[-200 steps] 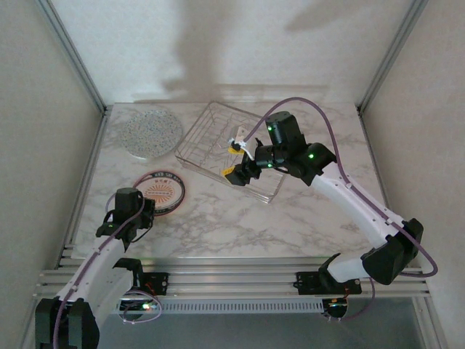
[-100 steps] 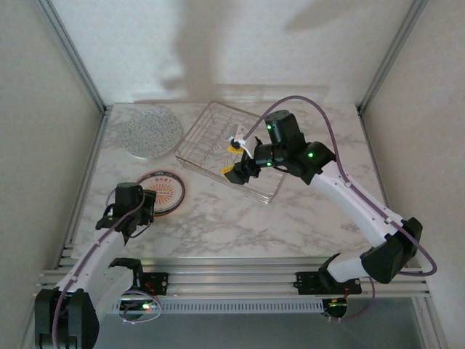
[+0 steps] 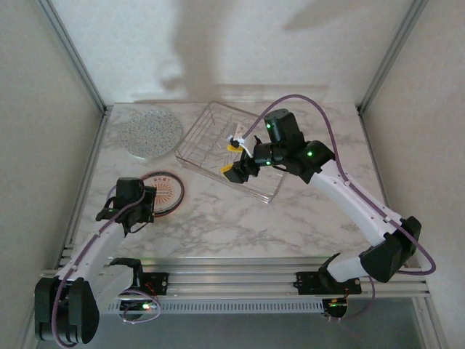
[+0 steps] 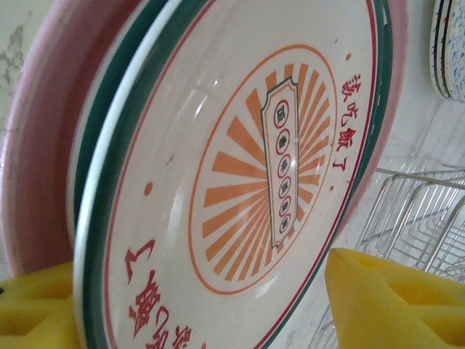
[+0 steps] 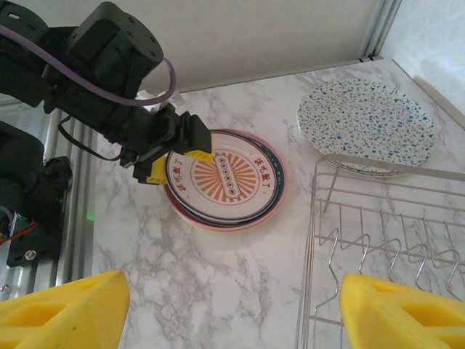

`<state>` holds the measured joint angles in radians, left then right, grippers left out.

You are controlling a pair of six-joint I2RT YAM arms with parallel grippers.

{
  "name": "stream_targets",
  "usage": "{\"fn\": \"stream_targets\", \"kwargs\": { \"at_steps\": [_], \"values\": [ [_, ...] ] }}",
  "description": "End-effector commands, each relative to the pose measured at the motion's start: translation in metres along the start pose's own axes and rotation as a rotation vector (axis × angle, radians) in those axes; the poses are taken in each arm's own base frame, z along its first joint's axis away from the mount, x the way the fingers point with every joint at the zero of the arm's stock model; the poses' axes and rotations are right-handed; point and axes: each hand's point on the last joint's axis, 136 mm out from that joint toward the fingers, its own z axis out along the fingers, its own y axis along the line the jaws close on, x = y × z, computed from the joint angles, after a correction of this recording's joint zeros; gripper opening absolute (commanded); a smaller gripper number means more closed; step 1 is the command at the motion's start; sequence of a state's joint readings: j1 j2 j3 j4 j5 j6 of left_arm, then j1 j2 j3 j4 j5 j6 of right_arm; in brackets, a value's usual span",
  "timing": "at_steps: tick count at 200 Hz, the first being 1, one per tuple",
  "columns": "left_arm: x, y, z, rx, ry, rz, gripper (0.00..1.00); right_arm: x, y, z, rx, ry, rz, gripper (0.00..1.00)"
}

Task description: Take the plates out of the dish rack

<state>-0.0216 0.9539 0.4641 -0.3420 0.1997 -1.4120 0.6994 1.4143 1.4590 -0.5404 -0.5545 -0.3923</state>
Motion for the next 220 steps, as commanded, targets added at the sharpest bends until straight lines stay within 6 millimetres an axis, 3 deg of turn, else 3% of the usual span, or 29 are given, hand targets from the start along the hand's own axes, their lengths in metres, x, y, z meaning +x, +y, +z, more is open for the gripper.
{"fn": "stream_targets", "kwargs": {
  "at_steps": [1, 76, 220],
  "values": [
    [0.000, 0.029, 0.000, -0.113, 0.004, -0.067, 0.68, -0.012, 0.006, -0.001, -0.025, -0.020, -0.002, 0.77],
    [0.002, 0.022, -0.004, -0.113, 0.016, -0.108, 0.84, -0.012, 0.006, 0.000, -0.034, -0.021, 0.000, 0.77],
    [0.009, 0.009, -0.012, -0.092, 0.057, -0.150, 0.86, -0.012, 0.005, 0.001, -0.031, -0.021, 0.004, 0.77]
  ]
}}
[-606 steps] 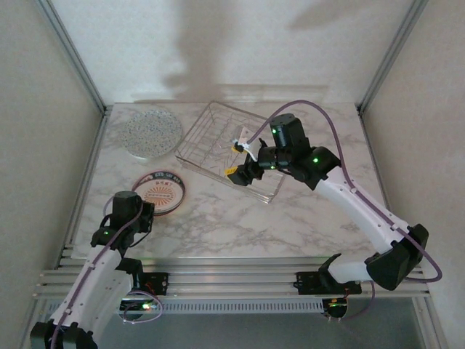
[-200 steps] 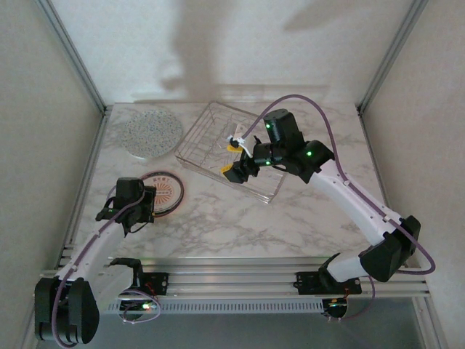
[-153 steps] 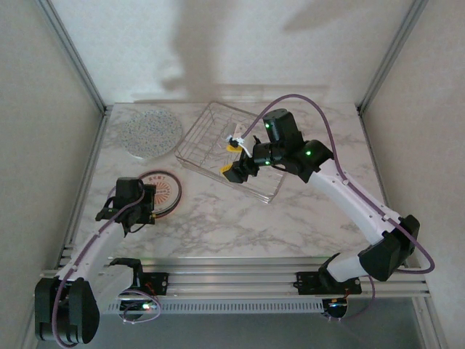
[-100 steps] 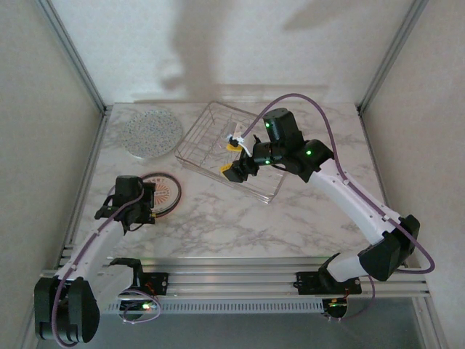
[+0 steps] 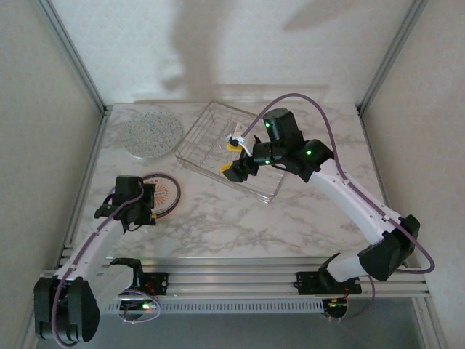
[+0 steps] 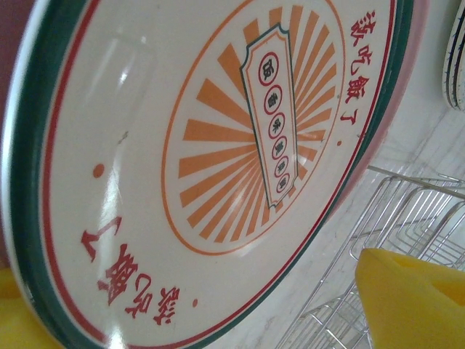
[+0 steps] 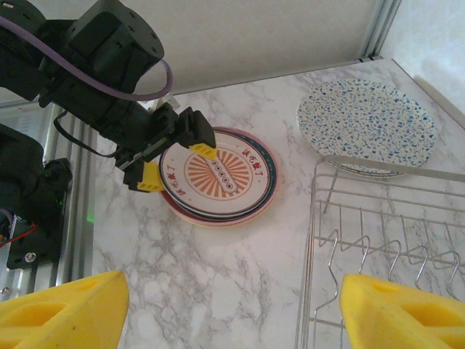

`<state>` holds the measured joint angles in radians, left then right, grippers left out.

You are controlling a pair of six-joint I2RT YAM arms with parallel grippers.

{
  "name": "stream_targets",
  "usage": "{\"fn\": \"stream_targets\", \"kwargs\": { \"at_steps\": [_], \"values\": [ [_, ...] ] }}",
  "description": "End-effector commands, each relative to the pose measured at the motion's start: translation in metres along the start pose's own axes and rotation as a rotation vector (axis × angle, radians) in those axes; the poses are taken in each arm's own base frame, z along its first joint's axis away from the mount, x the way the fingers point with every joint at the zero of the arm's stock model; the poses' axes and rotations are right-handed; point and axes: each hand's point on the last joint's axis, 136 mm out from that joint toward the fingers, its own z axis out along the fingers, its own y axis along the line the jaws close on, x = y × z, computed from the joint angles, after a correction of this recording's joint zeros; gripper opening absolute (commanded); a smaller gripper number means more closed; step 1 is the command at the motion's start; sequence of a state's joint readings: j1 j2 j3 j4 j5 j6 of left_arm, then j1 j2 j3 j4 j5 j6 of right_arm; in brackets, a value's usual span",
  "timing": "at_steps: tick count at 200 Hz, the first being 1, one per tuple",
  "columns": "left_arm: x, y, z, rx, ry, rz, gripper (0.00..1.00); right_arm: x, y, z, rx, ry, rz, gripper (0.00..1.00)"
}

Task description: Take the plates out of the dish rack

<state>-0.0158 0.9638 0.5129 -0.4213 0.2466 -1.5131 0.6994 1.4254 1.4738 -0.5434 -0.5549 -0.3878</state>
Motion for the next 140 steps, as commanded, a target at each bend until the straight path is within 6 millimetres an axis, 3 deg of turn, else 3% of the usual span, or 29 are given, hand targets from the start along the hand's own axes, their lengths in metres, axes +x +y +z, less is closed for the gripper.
{"fn": "stream_targets", "kwargs": {
  "at_steps": [1, 140],
  "values": [
    [0.001, 0.011, -0.005, -0.053, 0.011, -0.043, 0.86, -0.010, 0.006, 0.000, -0.030, -0.019, 0.000, 0.77],
    [0.009, 0.007, -0.015, -0.042, 0.048, -0.075, 0.87, -0.010, 0.005, 0.002, -0.029, -0.021, 0.002, 0.77]
  ]
}}
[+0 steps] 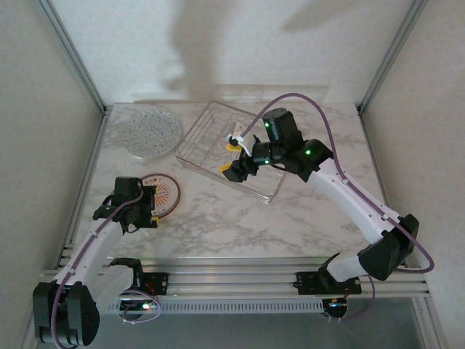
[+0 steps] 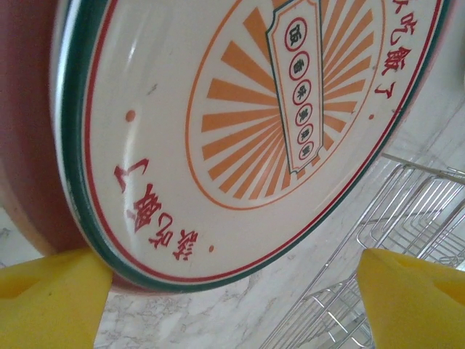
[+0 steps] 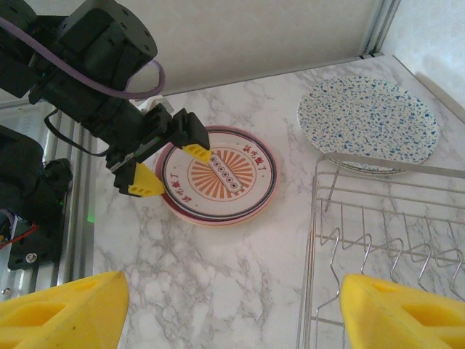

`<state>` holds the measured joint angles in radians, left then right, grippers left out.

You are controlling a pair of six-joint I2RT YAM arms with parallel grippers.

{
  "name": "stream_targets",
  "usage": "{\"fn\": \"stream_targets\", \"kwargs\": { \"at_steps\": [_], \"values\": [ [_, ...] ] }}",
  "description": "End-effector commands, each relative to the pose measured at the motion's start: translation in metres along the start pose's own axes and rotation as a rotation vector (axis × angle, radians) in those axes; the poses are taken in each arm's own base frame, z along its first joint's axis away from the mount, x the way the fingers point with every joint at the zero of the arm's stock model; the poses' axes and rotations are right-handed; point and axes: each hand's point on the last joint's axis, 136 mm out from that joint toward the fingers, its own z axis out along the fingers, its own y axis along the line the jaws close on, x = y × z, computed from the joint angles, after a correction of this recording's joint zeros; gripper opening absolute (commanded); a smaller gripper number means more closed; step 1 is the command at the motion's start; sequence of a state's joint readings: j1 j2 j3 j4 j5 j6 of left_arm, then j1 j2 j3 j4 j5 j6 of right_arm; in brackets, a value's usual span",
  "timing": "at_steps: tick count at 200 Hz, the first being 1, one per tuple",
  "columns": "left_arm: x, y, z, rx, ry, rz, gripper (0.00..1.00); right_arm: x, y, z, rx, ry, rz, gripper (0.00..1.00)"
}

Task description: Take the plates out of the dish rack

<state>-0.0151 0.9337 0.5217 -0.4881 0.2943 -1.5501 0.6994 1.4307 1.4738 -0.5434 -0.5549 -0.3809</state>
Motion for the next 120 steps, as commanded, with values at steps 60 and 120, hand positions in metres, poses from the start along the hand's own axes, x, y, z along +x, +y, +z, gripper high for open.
{"fn": "stream_targets", "kwargs": {
  "at_steps": [60, 120],
  "values": [
    [0.002, -0.013, -0.024, 0.012, -0.009, -0.035, 0.88, -0.012, 0.005, -0.001, -0.018, -0.024, -0.010, 0.77],
    [0.008, -0.125, -0.071, 0.258, -0.080, 0.218, 1.00, -0.037, -0.038, -0.025, 0.283, -0.133, -0.019, 0.80]
  ]
}}
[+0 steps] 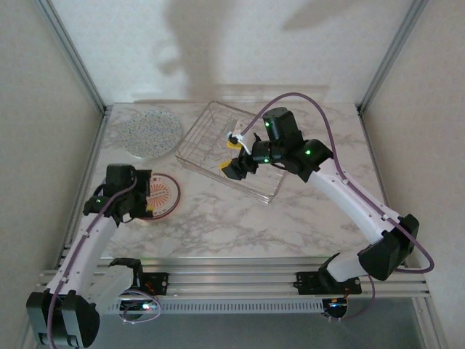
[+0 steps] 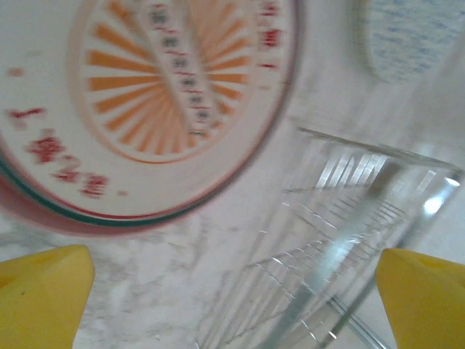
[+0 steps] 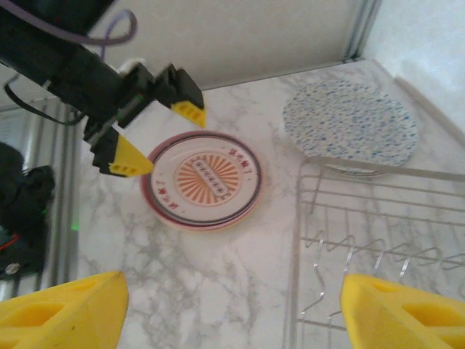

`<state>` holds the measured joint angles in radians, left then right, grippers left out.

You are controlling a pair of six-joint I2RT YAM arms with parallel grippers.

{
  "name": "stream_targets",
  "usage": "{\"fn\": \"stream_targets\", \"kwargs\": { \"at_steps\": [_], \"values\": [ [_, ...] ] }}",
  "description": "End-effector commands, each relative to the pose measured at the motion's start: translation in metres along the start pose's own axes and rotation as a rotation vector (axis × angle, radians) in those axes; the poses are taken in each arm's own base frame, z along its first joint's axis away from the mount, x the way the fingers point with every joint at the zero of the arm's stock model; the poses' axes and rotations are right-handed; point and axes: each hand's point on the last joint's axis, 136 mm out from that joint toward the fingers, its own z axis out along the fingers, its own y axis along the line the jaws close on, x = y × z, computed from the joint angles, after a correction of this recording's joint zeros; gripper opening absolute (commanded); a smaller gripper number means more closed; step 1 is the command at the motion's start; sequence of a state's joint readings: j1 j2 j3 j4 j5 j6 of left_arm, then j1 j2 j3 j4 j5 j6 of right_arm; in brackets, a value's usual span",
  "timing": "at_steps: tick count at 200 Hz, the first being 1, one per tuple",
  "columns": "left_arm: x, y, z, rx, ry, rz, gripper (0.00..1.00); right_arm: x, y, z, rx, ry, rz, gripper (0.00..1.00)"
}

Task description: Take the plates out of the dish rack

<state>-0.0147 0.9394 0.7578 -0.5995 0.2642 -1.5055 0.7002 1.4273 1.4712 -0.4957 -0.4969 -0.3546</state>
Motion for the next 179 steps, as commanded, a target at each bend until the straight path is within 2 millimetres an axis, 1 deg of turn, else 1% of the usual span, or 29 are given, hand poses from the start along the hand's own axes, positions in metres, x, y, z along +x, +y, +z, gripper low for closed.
{"fn": "stream_targets", "kwargs": {
  "at_steps": [1, 17, 28, 35, 39, 42, 46, 61, 72, 81, 89, 94, 100, 102, 104, 113, 116, 124, 141, 143, 145, 148, 151, 154, 156, 157, 158, 168, 179],
  "values": [
    [-0.005, -0.065, -0.017, 0.141, -0.054, 0.165, 1.00, -0.032, -0.030, -0.023, 0.228, -0.118, -0.014, 0.80],
    [-0.009, -0.107, -0.029, 0.171, -0.119, 0.325, 1.00, -0.038, -0.064, -0.046, 0.438, -0.178, 0.043, 0.87],
    [-0.018, -0.127, -0.038, 0.157, -0.189, 0.421, 1.00, -0.035, -0.088, -0.067, 0.568, -0.211, 0.117, 0.91],
    [-0.023, -0.140, -0.045, 0.158, -0.237, 0.478, 1.00, -0.029, -0.104, -0.083, 0.657, -0.218, 0.181, 0.93],
    [-0.027, -0.147, -0.049, 0.163, -0.269, 0.515, 0.99, -0.023, -0.114, -0.092, 0.710, -0.216, 0.221, 0.95],
    [-0.029, -0.152, -0.053, 0.169, -0.290, 0.540, 1.00, -0.018, -0.122, -0.100, 0.756, -0.213, 0.256, 0.98],
    [-0.033, -0.157, -0.056, 0.170, -0.320, 0.566, 0.99, -0.011, -0.131, -0.111, 0.809, -0.212, 0.300, 0.99],
    [-0.050, -0.167, -0.067, 0.145, -0.442, 0.631, 0.99, 0.035, -0.161, -0.154, 1.019, -0.167, 0.507, 0.99],
    [-0.067, -0.165, -0.073, 0.103, -0.550, 0.644, 0.99, 0.084, -0.173, -0.185, 1.177, -0.103, 0.664, 0.99],
    [-0.085, -0.157, -0.077, 0.049, -0.661, 0.625, 1.00, 0.122, -0.174, -0.209, 1.303, -0.046, 0.759, 0.99],
    [-0.102, -0.145, -0.083, 0.006, -0.769, 0.589, 1.00, 0.151, -0.171, -0.226, 1.409, -0.002, 0.817, 0.99],
    [-0.111, -0.140, -0.087, -0.007, -0.829, 0.570, 1.00, 0.165, -0.168, -0.235, 1.464, 0.022, 0.842, 0.99],
    [-0.119, -0.130, -0.088, -0.036, -0.884, 0.573, 1.00, 0.180, -0.165, -0.244, 1.530, 0.050, 0.860, 0.99],
    [-0.121, -0.131, -0.090, -0.025, -0.903, 0.573, 1.00, 0.185, -0.163, -0.247, 1.549, 0.059, 0.862, 0.99],
    [-0.122, -0.128, -0.088, -0.030, -0.916, 0.583, 1.00, 0.189, -0.162, -0.249, 1.564, 0.067, 0.864, 0.99],
    [-0.129, -0.121, -0.087, -0.023, -0.986, 0.625, 1.00, 0.206, -0.157, -0.253, 1.619, 0.106, 0.863, 0.99],
    [-0.132, -0.116, -0.084, -0.030, -1.009, 0.643, 0.99, 0.212, -0.156, -0.254, 1.636, 0.117, 0.864, 0.99],
    [-0.138, -0.103, -0.081, -0.051, -1.071, 0.692, 1.00, 0.227, -0.153, -0.248, 1.637, 0.146, 0.854, 0.99],
    [-0.149, -0.081, -0.071, -0.112, -1.183, 0.814, 1.00, 0.257, -0.158, -0.218, 1.546, 0.175, 0.744, 0.99],
    [-0.150, -0.079, -0.069, -0.115, -1.191, 0.823, 1.00, 0.257, -0.160, -0.215, 1.538, 0.163, 0.731, 0.99],
    [-0.151, -0.076, -0.066, -0.125, -1.196, 0.842, 1.00, 0.266, -0.158, -0.210, 1.526, 0.184, 0.723, 0.99],
    [-0.152, -0.072, -0.062, -0.137, -1.203, 0.864, 1.00, 0.267, -0.161, -0.205, 1.513, 0.159, 0.700, 0.99],
    [-0.153, -0.068, -0.057, -0.143, -1.205, 0.882, 1.00, 0.274, -0.161, -0.199, 1.497, 0.156, 0.681, 0.99],
    [-0.153, -0.065, -0.053, -0.148, -1.204, 0.906, 1.00, 0.271, -0.165, -0.195, 1.487, 0.114, 0.656, 0.99],
    [-0.153, -0.064, -0.050, -0.149, -1.203, 0.920, 1.00, 0.277, -0.165, -0.191, 1.480, 0.113, 0.644, 0.99],
    [-0.153, -0.063, -0.048, -0.151, -1.200, 0.929, 1.00, 0.276, -0.166, -0.190, 1.477, 0.103, 0.636, 0.99],
    [-0.153, -0.061, -0.045, -0.157, -1.194, 0.940, 1.00, 0.281, -0.165, -0.187, 1.469, 0.114, 0.632, 0.99],
    [-0.150, -0.057, -0.029, -0.135, -1.168, 1.014, 1.00, 0.289, -0.167, -0.174, 1.443, 0.066, 0.575, 0.99],
    [-0.148, -0.051, -0.011, -0.119, -1.129, 1.059, 1.00, 0.300, -0.171, -0.161, 1.410, 0.070, 0.559, 0.99]
  ]
}}
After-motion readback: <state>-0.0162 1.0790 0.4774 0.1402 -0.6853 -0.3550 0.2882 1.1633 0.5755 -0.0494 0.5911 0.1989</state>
